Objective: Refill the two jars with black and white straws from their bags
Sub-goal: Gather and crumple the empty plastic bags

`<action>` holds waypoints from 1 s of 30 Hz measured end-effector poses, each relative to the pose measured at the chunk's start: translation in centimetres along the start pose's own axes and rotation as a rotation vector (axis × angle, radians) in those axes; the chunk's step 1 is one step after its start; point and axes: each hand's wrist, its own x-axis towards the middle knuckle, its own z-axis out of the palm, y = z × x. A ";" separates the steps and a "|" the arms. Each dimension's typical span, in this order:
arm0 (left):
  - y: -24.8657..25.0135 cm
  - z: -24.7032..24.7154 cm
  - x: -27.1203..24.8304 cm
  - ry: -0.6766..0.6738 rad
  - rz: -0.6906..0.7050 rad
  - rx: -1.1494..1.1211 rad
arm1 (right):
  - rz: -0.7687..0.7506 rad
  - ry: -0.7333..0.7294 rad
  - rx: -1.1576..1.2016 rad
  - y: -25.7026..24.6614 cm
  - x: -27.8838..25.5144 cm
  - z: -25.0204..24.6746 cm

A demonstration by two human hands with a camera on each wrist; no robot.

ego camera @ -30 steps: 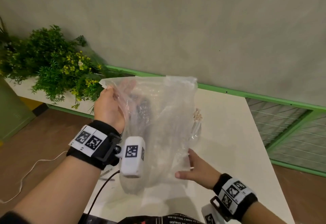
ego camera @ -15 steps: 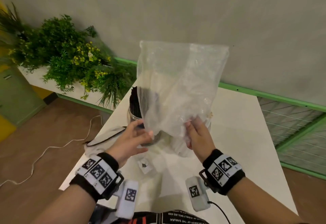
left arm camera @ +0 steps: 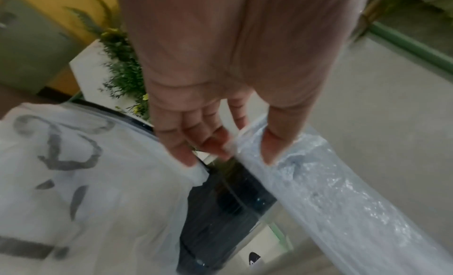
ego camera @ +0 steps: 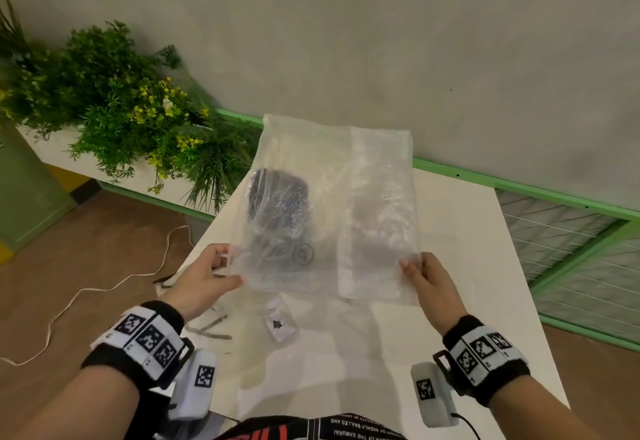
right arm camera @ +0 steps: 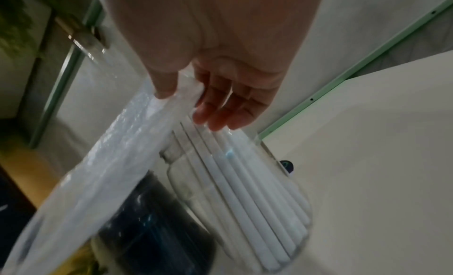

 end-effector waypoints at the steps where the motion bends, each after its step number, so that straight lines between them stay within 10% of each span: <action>1: 0.6 0.2 0.1 -0.010 -0.002 0.040 | 0.014 0.050 0.045 -0.4 0.4 -0.3; 9: 4.8 0.6 4.4 0.233 0.039 -0.200 | -0.022 0.112 0.162 -5.7 5.3 -2.3; 15: 5.8 1.0 3.8 0.087 0.103 -0.212 | -0.179 -0.230 -0.100 -6.3 5.4 -3.6; 20: 5.9 1.5 3.4 0.025 -0.050 -0.267 | -0.204 -0.153 -0.109 -6.3 4.5 -3.2; 30: 5.8 1.6 2.0 0.024 0.151 -0.326 | -0.271 -0.089 -0.204 -5.1 2.2 -2.9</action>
